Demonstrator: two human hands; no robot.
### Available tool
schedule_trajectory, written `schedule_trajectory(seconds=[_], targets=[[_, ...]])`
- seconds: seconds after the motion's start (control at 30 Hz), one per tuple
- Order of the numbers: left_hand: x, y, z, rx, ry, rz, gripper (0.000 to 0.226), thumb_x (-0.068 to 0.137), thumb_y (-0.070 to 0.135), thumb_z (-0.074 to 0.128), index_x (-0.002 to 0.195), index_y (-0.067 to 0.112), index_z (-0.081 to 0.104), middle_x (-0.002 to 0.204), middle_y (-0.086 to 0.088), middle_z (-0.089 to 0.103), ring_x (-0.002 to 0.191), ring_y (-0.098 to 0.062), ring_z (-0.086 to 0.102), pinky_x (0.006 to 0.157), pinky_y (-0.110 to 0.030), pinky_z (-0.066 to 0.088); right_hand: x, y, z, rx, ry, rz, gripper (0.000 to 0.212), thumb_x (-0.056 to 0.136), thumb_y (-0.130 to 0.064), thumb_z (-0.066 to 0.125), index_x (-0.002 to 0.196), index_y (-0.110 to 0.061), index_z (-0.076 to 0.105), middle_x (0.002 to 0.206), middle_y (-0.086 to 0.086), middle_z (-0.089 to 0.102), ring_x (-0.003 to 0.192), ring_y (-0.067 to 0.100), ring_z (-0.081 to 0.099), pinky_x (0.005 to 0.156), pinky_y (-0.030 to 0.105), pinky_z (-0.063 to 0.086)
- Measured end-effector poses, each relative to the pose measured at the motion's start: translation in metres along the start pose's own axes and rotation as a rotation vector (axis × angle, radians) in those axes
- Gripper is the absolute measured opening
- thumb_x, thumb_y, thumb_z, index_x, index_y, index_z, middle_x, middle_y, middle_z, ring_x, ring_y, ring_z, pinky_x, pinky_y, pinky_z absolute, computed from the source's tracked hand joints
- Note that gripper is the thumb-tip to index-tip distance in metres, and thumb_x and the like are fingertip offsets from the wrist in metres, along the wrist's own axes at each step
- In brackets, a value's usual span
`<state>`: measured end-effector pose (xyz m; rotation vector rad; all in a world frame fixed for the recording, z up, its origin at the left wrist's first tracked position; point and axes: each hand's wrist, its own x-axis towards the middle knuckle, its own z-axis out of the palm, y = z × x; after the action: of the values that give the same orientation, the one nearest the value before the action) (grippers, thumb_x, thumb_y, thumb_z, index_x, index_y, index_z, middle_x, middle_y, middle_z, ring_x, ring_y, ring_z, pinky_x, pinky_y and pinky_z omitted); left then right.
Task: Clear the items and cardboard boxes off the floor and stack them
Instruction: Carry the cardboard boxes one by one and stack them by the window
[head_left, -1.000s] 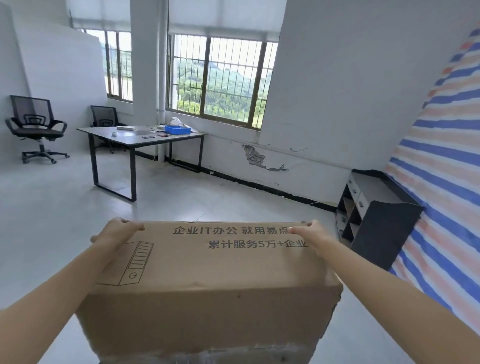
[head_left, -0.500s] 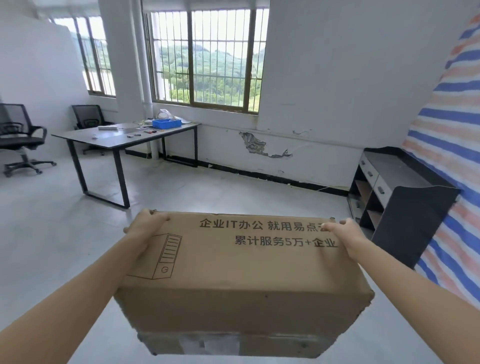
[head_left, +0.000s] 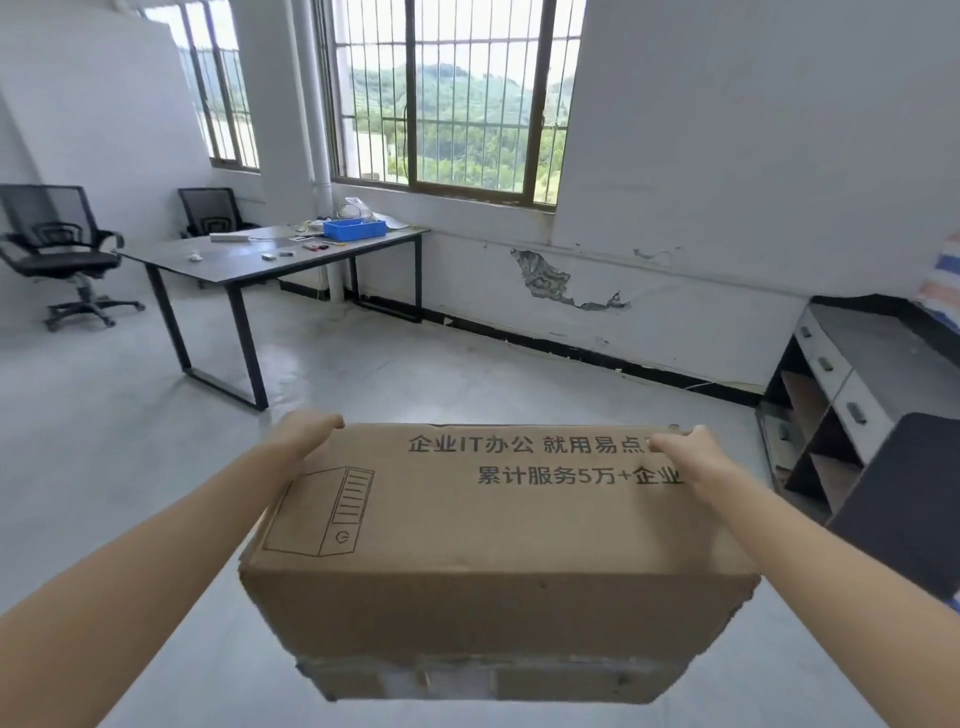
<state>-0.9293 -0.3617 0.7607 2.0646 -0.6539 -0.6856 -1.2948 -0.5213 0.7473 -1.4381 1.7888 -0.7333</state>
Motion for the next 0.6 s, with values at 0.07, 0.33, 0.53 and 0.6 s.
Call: schedule_trajectory(seconds=[0.07,0.33,0.53,0.6], targets=[[0.027,0.004,0.009,0.006,0.034,0.000,0.041,0.091,0.012,0.054,0.127,-0.007,0.047,0.135,-0.021,0.046,0.120,-0.033,0.044,0.097,-0.036,0.036,0.050,0.000,0.021,0.039,-0.008,0.041,0.039,0.070,-0.032,0.067,0.094,-0.010,0.045,0.103,0.017,0.058,0.103,0.038,0.056,0.091,0.051,0.048],[0.194,0.028,0.013,0.024,0.080,-0.027,0.014,0.092,0.013,0.050,0.086,0.001,0.052,0.105,-0.019,0.049,0.096,-0.027,0.046,0.093,-0.039,0.041,0.139,-0.101,0.119,0.057,-0.063,0.009,0.023,0.088,-0.014,0.054,0.098,-0.006,0.035,0.069,0.009,0.049,0.083,0.032,0.054,0.078,0.041,0.048],[0.343,0.063,0.021,0.057,0.107,-0.072,0.035,0.091,0.021,0.052,0.061,0.012,0.036,0.090,-0.013,0.049,0.095,-0.026,0.042,0.102,-0.036,0.034,0.228,-0.178,0.187,0.010,-0.112,0.010,0.018,0.088,-0.015,0.055,0.082,-0.007,0.041,0.071,0.011,0.057,0.087,0.033,0.061,0.083,0.043,0.050],[0.385,0.074,0.029,0.076,0.097,-0.075,0.033,0.092,0.022,0.051,0.063,0.011,0.039,0.097,-0.013,0.046,0.101,-0.029,0.044,0.107,-0.039,0.031,0.253,-0.194,0.203,0.021,-0.104,0.032,0.022,0.089,-0.017,0.055,0.096,-0.007,0.037,0.072,0.010,0.054,0.085,0.031,0.058,0.081,0.042,0.049]])
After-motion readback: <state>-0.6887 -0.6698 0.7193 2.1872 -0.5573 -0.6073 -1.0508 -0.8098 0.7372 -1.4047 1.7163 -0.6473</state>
